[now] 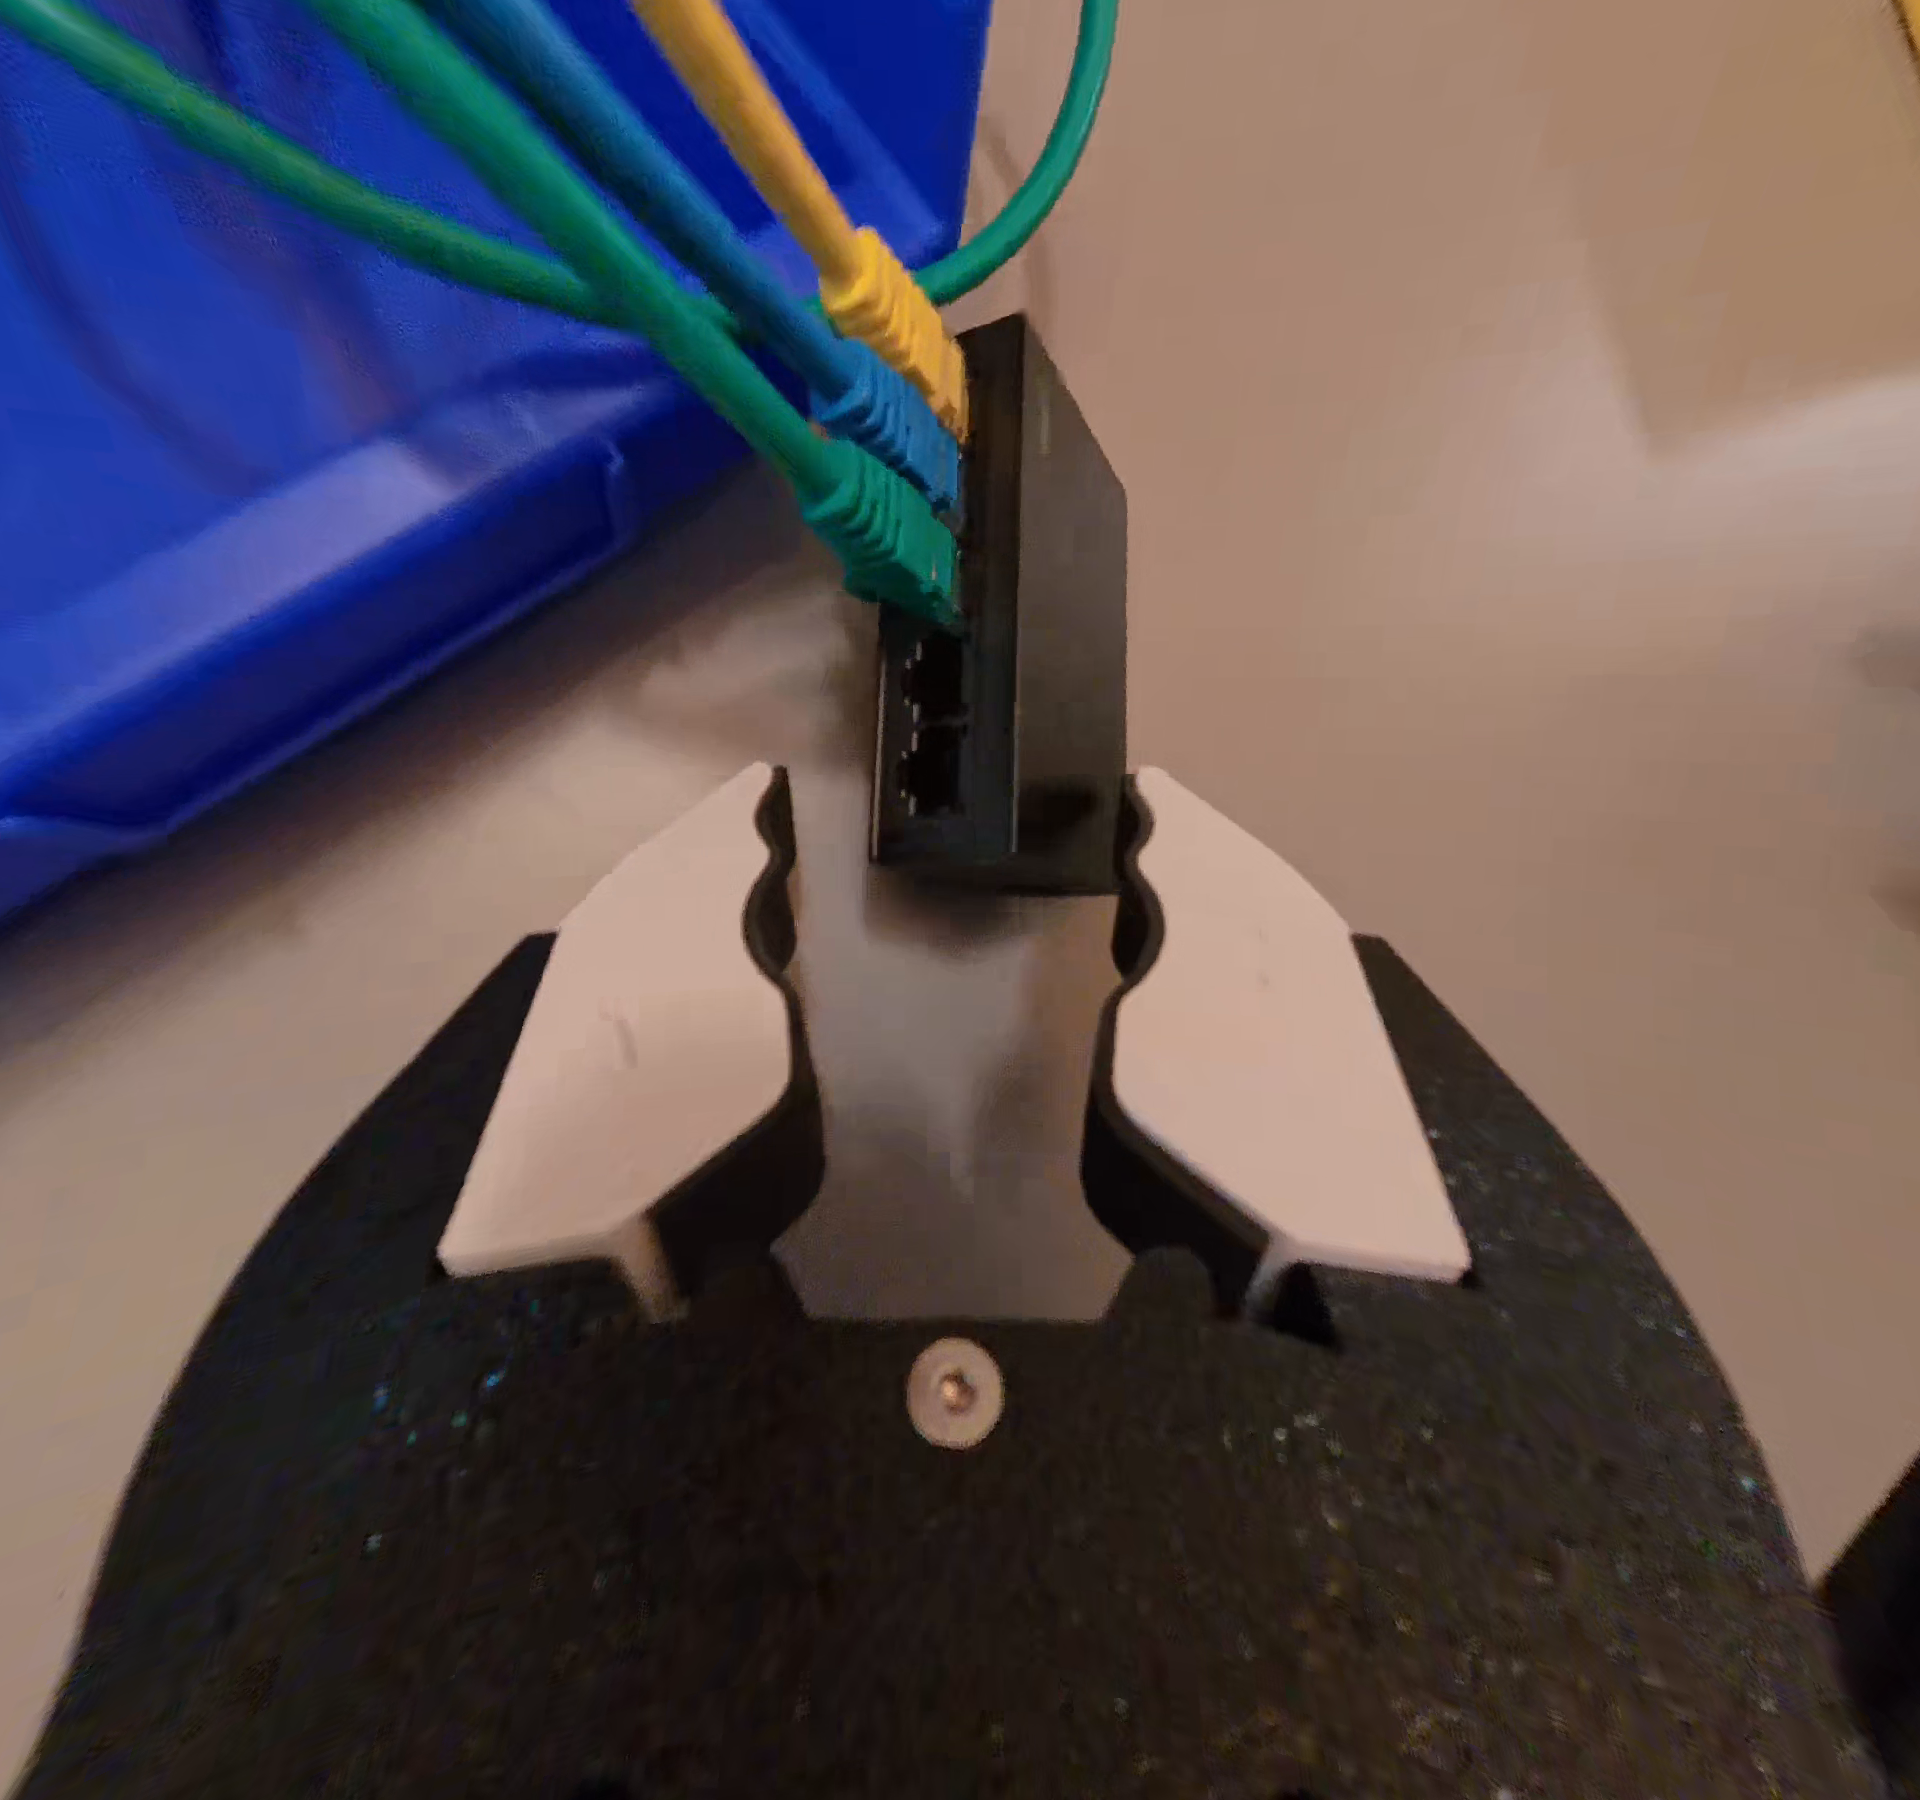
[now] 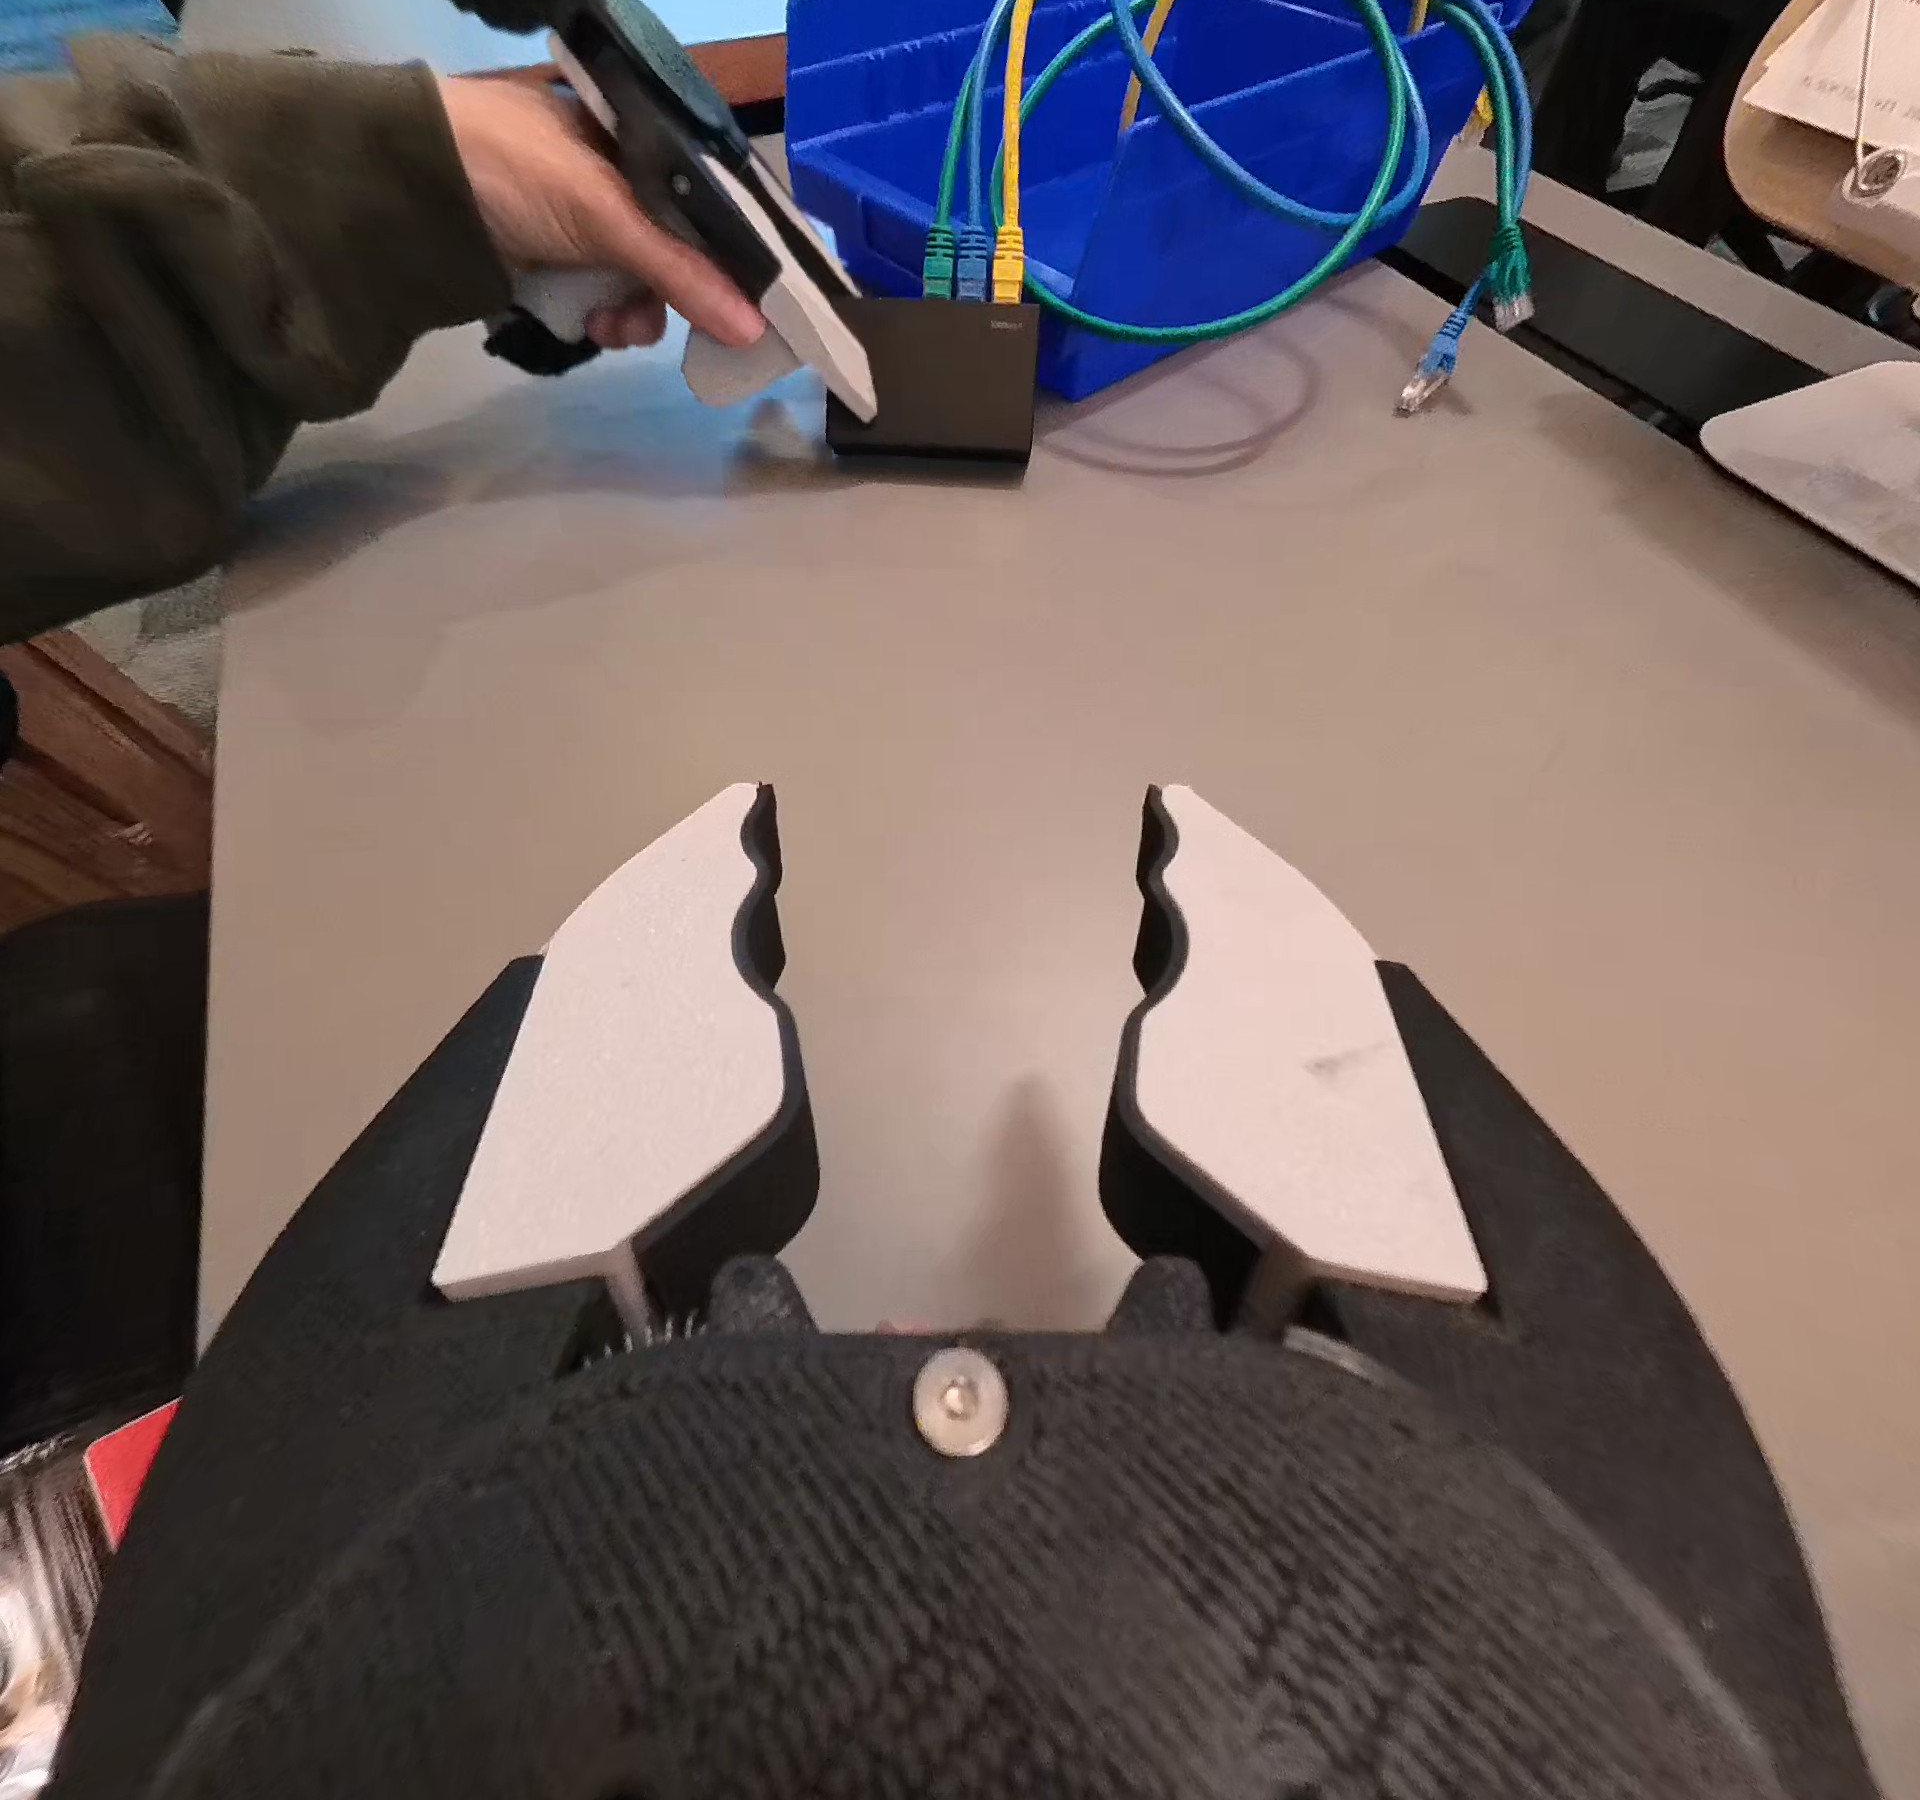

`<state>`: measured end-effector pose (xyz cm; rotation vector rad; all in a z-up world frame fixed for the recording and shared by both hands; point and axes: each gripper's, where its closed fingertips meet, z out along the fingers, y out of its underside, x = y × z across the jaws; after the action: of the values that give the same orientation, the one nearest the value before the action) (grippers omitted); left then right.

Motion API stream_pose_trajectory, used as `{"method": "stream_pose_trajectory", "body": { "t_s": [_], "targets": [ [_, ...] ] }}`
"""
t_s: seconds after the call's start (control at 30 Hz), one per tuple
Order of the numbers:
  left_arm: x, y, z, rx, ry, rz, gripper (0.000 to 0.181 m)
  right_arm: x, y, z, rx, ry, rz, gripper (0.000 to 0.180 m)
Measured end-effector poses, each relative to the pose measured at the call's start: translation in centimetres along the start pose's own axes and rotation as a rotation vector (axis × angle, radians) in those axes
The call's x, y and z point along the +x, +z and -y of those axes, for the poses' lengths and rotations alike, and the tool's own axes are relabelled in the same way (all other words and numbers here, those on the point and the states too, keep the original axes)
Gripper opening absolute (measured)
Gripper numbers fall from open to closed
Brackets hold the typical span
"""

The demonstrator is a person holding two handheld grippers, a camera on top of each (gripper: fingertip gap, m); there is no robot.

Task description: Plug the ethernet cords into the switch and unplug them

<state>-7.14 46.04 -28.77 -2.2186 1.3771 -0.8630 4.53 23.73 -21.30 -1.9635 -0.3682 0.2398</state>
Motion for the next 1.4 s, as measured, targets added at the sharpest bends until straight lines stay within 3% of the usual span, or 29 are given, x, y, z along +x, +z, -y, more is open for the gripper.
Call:
{"method": "stream_pose_trajectory", "body": {
  "t_s": [0.03,0.17,0.3,0.47,0.57,0.67,0.87,1.07,1.17,1.27,1.33,1.4],
  "targets": [
    [0.2,0.4,0.1,-0.002,-0.031,-0.027,0.059,0.0,0.2,0.0,0.0,0.005,0.004,0.067],
    [2.5,1.0,0.7,0.003,-0.07,-0.204,0.031,-0.4,0.6,0.1,0.004,0.006,0.018,0.067],
    [2.6,-0.1,2.1,0.044,0.125,-0.072,0.029,0.2,-0.1,0.1,-0.002,-0.011,-0.011,0.066],
    [5.7,-5.6,8.5,0.28,0.246,-0.041,0.029,1.7,-1.9,1.5,0.047,-0.002,-0.068,0.066],
    [8.6,-9.4,11.9,0.374,0.392,-0.006,0.029,2.1,-3.1,2.7,0.084,-0.013,-0.09,0.066],
    [13.1,-11.9,13.5,0.372,0.528,-0.075,0.029,2.1,-4.2,4.2,0.13,-0.05,-0.114,0.066],
    [19.0,-11.2,10.8,0.101,0.683,-0.204,0.029,0.2,-6.2,7.7,0.26,-0.085,-0.079,0.069],
    [22.0,-10.7,10.3,0.097,0.823,-0.207,0.027,-0.7,-6.5,8.2,0.307,-0.101,-0.037,0.07],
    [21.8,-8.9,9.2,0.028,0.786,-0.238,0.027,-0.9,-6.1,8.0,0.331,-0.013,0.013,0.067],
    [22.0,-7.2,7.6,-0.044,0.673,-0.404,0.027,-1.7,-5.1,5.7,0.192,0.019,0.104,0.064],
    [21.5,-6.2,6.6,-0.108,0.581,-0.502,0.027,-1.8,-5.1,4.9,0.153,-0.078,0.091,0.064],
    [21.1,-5.5,5.7,-0.184,0.46,-0.616,0.027,-0.8,-5.6,5.6,0.201,-0.266,-0.049,0.061]
  ]
}}
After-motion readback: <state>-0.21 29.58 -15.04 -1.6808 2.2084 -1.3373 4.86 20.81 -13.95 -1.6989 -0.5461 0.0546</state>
